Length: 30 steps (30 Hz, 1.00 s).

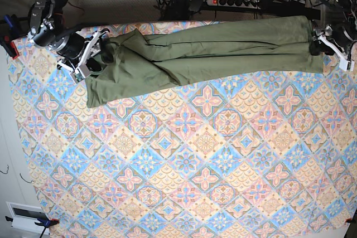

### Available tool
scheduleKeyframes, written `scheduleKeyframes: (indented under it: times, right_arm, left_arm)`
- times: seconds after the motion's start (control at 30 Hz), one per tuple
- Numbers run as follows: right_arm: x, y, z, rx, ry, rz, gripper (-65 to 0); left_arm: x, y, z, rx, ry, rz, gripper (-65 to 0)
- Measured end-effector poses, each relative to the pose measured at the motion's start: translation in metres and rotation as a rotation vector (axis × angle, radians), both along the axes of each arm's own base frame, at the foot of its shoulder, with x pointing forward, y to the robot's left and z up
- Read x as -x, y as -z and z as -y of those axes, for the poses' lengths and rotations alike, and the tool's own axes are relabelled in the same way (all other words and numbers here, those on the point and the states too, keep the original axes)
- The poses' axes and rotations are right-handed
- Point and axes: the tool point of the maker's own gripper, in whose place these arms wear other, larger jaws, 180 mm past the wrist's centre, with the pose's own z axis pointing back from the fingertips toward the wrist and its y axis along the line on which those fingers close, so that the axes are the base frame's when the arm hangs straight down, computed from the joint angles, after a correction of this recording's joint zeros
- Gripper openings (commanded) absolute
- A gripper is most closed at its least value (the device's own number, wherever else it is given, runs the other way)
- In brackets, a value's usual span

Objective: Layout the t-shirt on the table in an organized manner, then fold the t-shirt properly
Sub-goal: 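Grasp the shirt's folded end with the right gripper and tuck it inward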

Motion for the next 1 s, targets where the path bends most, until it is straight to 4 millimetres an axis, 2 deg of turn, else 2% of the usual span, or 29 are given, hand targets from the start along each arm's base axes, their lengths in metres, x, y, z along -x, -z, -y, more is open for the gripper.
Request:
scheduleKeyframes:
  times: [0.1, 0.2, 0.43, 0.63, 0.73, 0.8, 0.9, 1.0]
  right_arm:
    - [-0.009, -0.006, 0.0, -0.005, 0.001, 0.031, -39.1]
    - [-0.006, -0.004, 0.0, -0.002, 0.001, 0.021, -39.1]
    - [-0.007, -0.004, 0.0, -0.003, 0.0, 0.022, -39.1]
    - [-0.007, -0.005, 0.0, -0.001, 0.0, 0.022, -39.1]
    - [-0.011, -0.007, 0.0, -0.004, 0.0, 0.035, -39.1]
    - [-0.012, -0.008, 0.0, -0.001, 0.001, 0.037, -39.1]
    - [-0.011, -0.007, 0.0, -0.002, 0.0, 0.034, -39.1]
    - [-0.013, -0.009, 0.0, 0.0, 0.0, 0.04, -39.1]
  left_arm:
    - [0.002, 0.007, 0.006, 0.006, -0.008, -0.006, -28.1]
    - [0.01, 0.02, 0.01, -0.023, -0.011, -0.044, -28.1]
    - [0.011, 0.028, 0.017, -0.032, -0.028, -0.028, -28.1]
    - [0.015, 0.042, 0.041, -0.009, 0.027, -0.072, -28.9]
    - [0.015, 0.042, 0.044, 0.011, 0.008, -0.049, -29.0]
    - [0.015, 0.039, 0.054, 0.074, -0.008, -0.017, -29.1]
    - [0.014, 0.034, 0.063, 0.142, -0.014, 0.015, -34.6]
    - [0.014, 0.03, 0.061, 0.157, -0.007, 0.016, -48.6]
